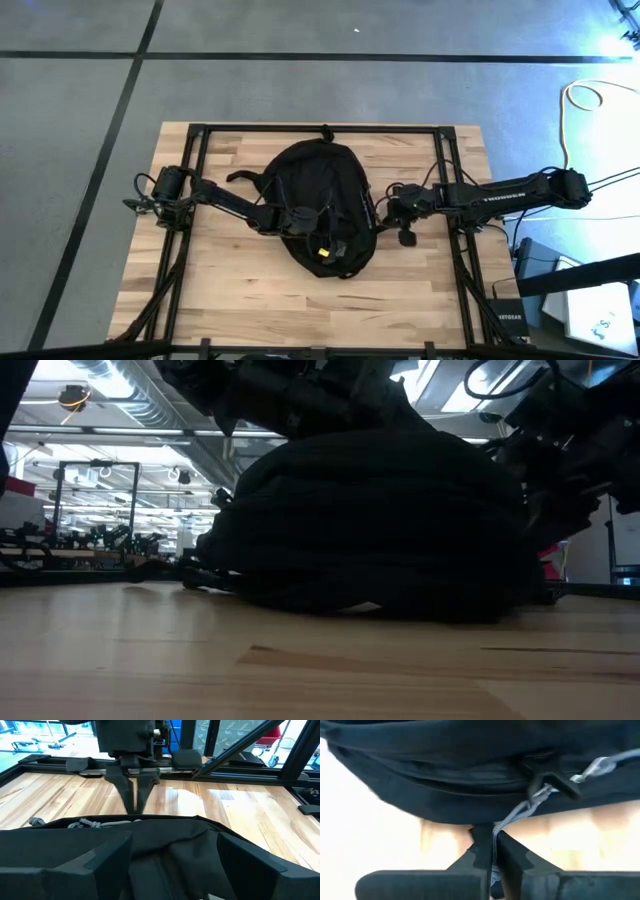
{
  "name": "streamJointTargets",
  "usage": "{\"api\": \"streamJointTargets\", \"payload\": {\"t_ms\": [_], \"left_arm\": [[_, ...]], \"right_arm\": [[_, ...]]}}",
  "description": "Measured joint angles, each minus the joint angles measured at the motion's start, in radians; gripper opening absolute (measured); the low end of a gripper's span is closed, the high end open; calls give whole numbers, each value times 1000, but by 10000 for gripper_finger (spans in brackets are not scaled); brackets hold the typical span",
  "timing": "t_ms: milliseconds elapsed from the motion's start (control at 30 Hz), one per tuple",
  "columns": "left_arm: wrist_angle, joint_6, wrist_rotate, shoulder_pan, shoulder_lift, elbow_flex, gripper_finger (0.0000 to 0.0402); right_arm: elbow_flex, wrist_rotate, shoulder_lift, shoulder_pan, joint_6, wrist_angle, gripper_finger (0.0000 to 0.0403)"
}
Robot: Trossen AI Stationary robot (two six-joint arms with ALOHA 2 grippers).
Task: Unpack backpack
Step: Open the black backpack
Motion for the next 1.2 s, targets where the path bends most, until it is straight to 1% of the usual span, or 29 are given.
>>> {"api": "streamJointTargets", "payload": {"t_ms": [100,200,300,467,600,767,833,967,1033,1100,1200], "left_arm": [[0,2,0,0,0,0,274],[0,12,0,0,0,0,274],[0,19,0,1,0,0,274],[-5,51,-1,2,0,0,274],[-5,58,-1,2,0,0,274],[-8,92,-1,5,0,0,274],[-12,146,-2,5,0,0,274],[-25,348,-4,7,6,0,274],[-26,387,-5,13,22,0,274],[-16,379,15,27,47,0,274],[-5,302,73,52,80,1,274]], "right_arm": [[0,19,1,0,5,0,2],[0,-26,1,6,-28,13,1],[0,-45,1,48,-51,66,1],[0,-115,1,134,-57,186,0],[0,-120,1,178,-84,213,0],[0,-104,1,176,-77,215,0],[0,-104,1,177,-77,218,0],[0,-102,1,176,-78,221,0],[0,-96,1,177,-78,221,0],[0,-94,1,176,-77,222,0],[0,-94,1,176,-68,222,0]]}}
